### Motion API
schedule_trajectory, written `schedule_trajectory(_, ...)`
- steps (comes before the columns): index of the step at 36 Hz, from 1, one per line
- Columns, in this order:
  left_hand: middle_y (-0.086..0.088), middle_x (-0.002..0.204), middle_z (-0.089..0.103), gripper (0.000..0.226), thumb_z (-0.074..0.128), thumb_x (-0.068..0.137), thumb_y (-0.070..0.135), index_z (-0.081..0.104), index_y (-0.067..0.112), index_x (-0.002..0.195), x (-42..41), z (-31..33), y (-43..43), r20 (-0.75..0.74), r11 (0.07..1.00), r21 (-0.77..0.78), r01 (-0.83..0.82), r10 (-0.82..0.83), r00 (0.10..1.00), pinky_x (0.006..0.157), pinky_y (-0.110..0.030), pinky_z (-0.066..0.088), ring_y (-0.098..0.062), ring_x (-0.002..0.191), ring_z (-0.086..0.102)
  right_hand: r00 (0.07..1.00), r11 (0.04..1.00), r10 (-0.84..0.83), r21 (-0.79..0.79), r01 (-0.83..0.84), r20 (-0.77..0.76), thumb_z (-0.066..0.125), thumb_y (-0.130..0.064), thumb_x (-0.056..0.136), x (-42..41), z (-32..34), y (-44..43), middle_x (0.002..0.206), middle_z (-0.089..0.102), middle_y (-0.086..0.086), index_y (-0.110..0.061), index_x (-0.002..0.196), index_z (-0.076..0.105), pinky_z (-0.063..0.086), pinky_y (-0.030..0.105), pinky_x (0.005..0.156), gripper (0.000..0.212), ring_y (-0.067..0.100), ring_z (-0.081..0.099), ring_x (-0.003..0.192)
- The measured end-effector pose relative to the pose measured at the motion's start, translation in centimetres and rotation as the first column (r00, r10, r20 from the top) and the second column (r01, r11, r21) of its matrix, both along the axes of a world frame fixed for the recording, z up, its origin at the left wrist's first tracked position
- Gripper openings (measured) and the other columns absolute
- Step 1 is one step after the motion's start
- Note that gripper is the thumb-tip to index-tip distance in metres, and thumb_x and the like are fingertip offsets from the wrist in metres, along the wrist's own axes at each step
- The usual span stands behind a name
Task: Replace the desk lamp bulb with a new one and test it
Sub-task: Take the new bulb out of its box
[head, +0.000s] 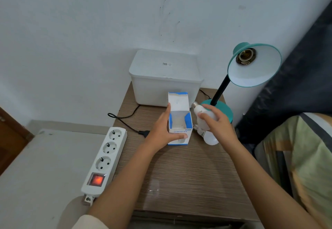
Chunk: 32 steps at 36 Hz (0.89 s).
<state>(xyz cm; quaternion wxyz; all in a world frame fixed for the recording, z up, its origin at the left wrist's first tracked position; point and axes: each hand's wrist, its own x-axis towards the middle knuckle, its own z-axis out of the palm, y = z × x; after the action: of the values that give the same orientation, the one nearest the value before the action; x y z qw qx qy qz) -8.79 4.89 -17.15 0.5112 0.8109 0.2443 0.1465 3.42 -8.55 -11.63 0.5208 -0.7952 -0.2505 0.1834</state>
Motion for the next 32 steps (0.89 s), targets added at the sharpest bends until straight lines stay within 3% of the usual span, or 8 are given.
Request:
schedule_trajectory(6,0.023,0.128,0.03,0.116,0.083,0.067,0.032,-0.001,0.039,0.147,-0.3,-0.3,0.0,0.03,1.0,-0.003,0.021,-0.021,0.999,0.097,-0.019,0.034,0.005,0.119,0.033,0.972,0.985,-0.166,0.016,0.171,-0.167,0.064,-0.032,0.081,2.3,-0.4,2.8,0.116,0.054,0.002,-0.024,0.118,0.06,0.055,0.046,0.087,0.038,0.023,0.056,0.103)
schedule_trajectory(8,0.024,0.128,0.031,0.116,0.083,0.067,0.034,-0.002,0.043,0.146,-0.4,-0.5,-0.1,0.031,1.0,0.004,0.025,-0.025,0.999,0.099,-0.02,0.036,0.006,0.118,0.034,0.948,0.978,-0.196,0.014,0.206,-0.25,0.063,-0.031,0.082,3.0,-0.3,3.9,0.116,0.052,0.004,-0.02,0.118,0.059,0.055,0.045,0.087,0.038,0.024,0.055,0.102)
schedule_trajectory(12,0.022,0.135,0.036,0.115,0.083,0.064,0.04,-0.002,0.054,0.141,-0.4,-0.7,-0.1,0.038,1.0,0.004,0.028,-0.028,0.999,0.103,-0.03,0.042,0.002,0.124,0.039,0.907,0.981,-0.17,0.024,0.194,-0.386,0.065,-0.027,0.083,4.0,0.0,4.9,0.111,0.052,0.006,-0.015,0.116,0.058,0.056,0.037,0.078,0.035,0.014,0.053,0.082)
schedule_trajectory(14,0.021,0.137,0.038,0.115,0.083,0.064,0.04,-0.002,0.055,0.141,-0.4,-0.8,-0.1,0.042,1.0,-0.005,0.025,-0.025,0.999,0.103,-0.033,0.043,0.001,0.124,0.041,0.902,0.983,-0.154,0.028,0.18,-0.403,0.067,-0.027,0.082,4.2,-0.1,4.7,0.114,0.053,0.007,-0.015,0.116,0.059,0.055,0.032,0.071,0.037,0.015,0.054,0.085)
schedule_trajectory(22,0.015,0.142,0.04,0.107,0.084,0.062,0.041,0.012,0.053,0.14,-0.4,-1.2,-0.3,0.087,0.999,-0.031,-0.014,0.016,0.996,0.104,-0.041,0.043,-0.004,0.127,0.041,0.959,0.999,-0.038,0.001,0.04,-0.282,0.072,-0.027,0.076,3.2,-0.5,2.8,0.12,0.058,0.007,-0.027,0.11,0.063,0.056,0.036,0.08,0.035,0.024,0.059,0.106)
schedule_trajectory(28,0.009,0.146,0.031,0.095,0.082,0.066,0.038,0.021,0.051,0.137,-0.5,-1.3,-0.6,0.067,1.0,0.02,-0.007,0.005,0.998,0.103,-0.042,0.043,-0.01,0.127,0.041,0.997,0.995,0.068,-0.073,-0.07,-0.024,0.077,-0.024,0.072,1.6,-0.5,1.6,0.127,0.052,0.001,-0.03,0.123,0.057,0.054,0.038,0.087,0.055,0.021,0.053,0.11)
schedule_trajectory(30,0.01,0.153,0.019,0.091,0.08,0.068,0.038,0.023,0.049,0.139,-0.4,-1.4,-0.6,0.075,0.998,0.062,-0.002,-0.003,0.997,0.106,-0.033,0.039,-0.01,0.135,0.031,0.993,0.995,0.07,-0.076,-0.063,0.095,0.076,-0.022,0.073,0.9,-0.7,1.5,0.13,0.051,0.001,-0.027,0.126,0.055,0.049,0.037,0.094,0.058,0.017,0.05,0.112)
schedule_trajectory(32,0.011,0.156,0.01,0.088,0.078,0.072,0.037,0.022,0.049,0.14,-0.5,-1.5,-0.7,0.075,0.996,0.09,0.004,-0.01,0.997,0.097,-0.013,0.032,-0.003,0.136,0.021,0.979,0.997,0.061,-0.063,-0.049,0.195,0.076,-0.021,0.073,0.3,-1.0,1.4,0.13,0.052,0.002,-0.025,0.128,0.055,0.041,0.028,0.093,0.059,0.014,0.047,0.112)
